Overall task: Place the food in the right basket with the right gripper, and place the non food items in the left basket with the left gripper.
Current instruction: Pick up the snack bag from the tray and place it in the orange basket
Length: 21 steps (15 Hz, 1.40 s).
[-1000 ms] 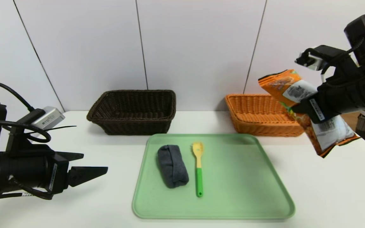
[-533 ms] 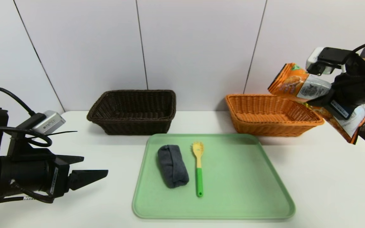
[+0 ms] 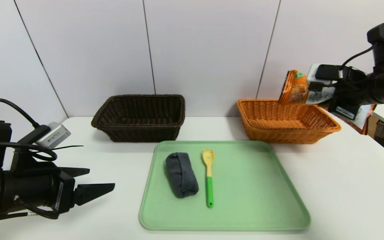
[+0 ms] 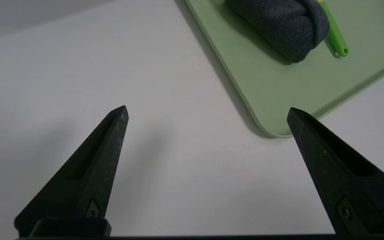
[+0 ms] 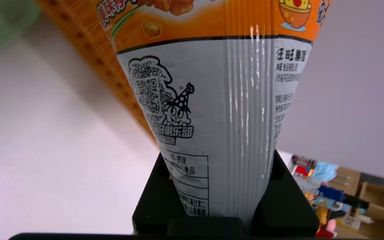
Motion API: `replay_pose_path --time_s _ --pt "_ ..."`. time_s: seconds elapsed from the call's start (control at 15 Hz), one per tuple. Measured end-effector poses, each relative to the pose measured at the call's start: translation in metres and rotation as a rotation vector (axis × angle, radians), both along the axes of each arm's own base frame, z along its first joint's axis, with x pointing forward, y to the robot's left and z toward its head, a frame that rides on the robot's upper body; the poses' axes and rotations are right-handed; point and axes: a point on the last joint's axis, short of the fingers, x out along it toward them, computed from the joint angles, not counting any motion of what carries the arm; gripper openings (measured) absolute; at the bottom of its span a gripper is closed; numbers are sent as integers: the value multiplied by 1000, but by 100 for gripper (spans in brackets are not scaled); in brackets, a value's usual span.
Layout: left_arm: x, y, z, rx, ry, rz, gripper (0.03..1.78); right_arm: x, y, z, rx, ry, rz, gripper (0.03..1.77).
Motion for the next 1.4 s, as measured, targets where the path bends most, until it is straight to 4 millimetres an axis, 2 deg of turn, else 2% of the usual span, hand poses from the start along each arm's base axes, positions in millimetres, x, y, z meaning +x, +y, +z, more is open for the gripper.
replay_pose_path --time_s 0.27,0.53,0.93,1.4 --pt "0 0 -4 4 16 1 169 49 1 -20 -39 -118 21 43" --pt "0 0 -6 6 25 1 169 79 2 -45 -51 -79 27 43" --pt "1 0 -9 8 37 1 169 101 4 -75 -94 -16 57 43" --pt "2 0 -11 5 30 2 169 110 5 -77 -114 -23 71 43"
